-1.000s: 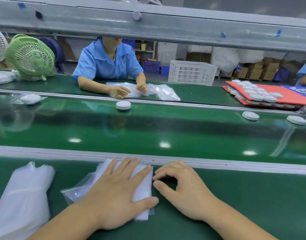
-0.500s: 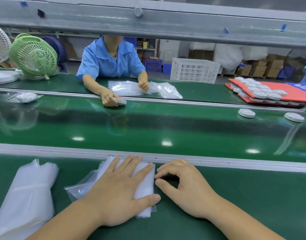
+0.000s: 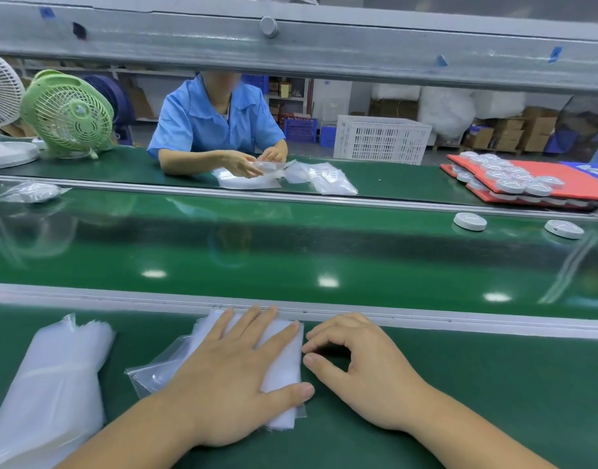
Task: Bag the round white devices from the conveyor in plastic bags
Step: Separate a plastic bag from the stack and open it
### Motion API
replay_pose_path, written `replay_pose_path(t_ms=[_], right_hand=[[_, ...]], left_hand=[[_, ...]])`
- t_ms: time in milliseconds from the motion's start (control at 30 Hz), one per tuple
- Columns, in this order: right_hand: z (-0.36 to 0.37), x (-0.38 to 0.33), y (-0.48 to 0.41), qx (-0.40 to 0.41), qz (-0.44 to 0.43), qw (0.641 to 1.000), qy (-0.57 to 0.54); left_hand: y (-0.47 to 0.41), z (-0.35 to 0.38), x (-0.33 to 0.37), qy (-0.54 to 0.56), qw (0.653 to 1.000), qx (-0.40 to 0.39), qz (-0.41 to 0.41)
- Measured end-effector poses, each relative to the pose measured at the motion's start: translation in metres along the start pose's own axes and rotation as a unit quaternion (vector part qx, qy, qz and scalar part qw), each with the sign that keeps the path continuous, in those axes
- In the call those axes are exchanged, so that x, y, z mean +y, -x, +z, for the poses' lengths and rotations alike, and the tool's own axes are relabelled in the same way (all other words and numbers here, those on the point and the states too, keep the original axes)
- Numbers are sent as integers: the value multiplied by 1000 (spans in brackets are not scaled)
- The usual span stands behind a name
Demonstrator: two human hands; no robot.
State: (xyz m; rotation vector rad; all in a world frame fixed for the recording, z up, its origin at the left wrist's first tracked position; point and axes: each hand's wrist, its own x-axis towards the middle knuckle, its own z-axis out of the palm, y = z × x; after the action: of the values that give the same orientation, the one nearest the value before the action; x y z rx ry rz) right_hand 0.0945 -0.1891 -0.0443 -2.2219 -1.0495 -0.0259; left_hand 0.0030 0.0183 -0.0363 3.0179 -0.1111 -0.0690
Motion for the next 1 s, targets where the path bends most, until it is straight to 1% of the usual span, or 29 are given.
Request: replay_pose_path(t_ms=[733, 1000], right_hand=[[-2, 0, 0, -8, 6, 1000, -12], [-2, 0, 0, -7, 7, 1000, -13]], left_hand=[[2, -5, 3, 4, 1000, 20, 0], [1, -4, 3, 1, 1000, 16, -2]])
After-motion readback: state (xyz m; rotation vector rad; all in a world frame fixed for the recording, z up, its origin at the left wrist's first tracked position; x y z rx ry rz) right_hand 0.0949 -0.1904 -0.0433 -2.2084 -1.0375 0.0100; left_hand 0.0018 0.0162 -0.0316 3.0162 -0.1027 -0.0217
